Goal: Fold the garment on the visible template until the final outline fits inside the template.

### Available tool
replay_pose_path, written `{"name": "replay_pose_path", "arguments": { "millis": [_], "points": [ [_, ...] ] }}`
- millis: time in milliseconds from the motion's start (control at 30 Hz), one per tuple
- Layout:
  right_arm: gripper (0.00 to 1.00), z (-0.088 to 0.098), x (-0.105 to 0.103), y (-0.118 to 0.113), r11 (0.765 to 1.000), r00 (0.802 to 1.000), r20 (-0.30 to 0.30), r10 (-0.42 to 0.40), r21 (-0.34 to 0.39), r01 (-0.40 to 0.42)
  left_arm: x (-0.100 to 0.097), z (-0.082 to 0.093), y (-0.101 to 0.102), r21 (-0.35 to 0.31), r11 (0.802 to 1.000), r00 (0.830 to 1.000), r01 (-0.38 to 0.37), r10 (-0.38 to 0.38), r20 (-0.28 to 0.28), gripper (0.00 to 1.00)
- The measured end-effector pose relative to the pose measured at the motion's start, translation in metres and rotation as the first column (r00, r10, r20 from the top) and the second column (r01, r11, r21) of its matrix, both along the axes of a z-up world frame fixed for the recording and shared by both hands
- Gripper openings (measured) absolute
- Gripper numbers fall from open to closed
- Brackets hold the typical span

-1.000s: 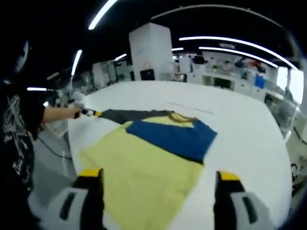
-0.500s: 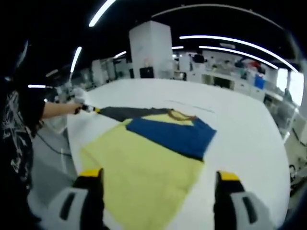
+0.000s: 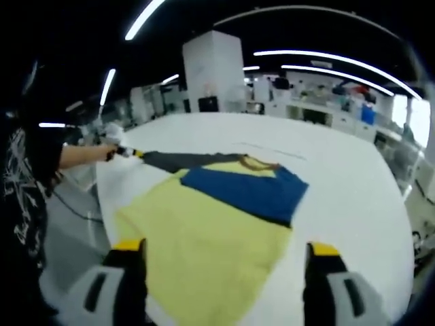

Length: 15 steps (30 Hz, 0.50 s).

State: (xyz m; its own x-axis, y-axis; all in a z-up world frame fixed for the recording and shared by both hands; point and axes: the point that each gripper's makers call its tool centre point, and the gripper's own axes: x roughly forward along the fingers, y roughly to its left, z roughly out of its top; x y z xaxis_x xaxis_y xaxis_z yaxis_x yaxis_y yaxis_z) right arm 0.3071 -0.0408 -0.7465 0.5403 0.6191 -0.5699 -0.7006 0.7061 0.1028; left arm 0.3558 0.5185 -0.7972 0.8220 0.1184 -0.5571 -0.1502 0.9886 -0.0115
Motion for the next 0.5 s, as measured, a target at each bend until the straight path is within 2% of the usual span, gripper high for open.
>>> {"name": "replay_pose_path", "arguments": {
  "millis": [200,500],
  "points": [
    [0.97,-0.001,-0.002,0.0,1.0,1.0,-0.002,0.0,0.008,0.0,0.009,0.019,-0.022,-0.003,0.999,0.999,0.039,-0.039,0.038,0.01],
    [0.97,-0.003,-0.007,-0.001,1.0,1.0,-0.006,0.006,0.004,-0.006,0.025,0.027,-0.045,-0.024,0.997,0.995,0.07,-0.068,0.074,0.01]
  ]
}}
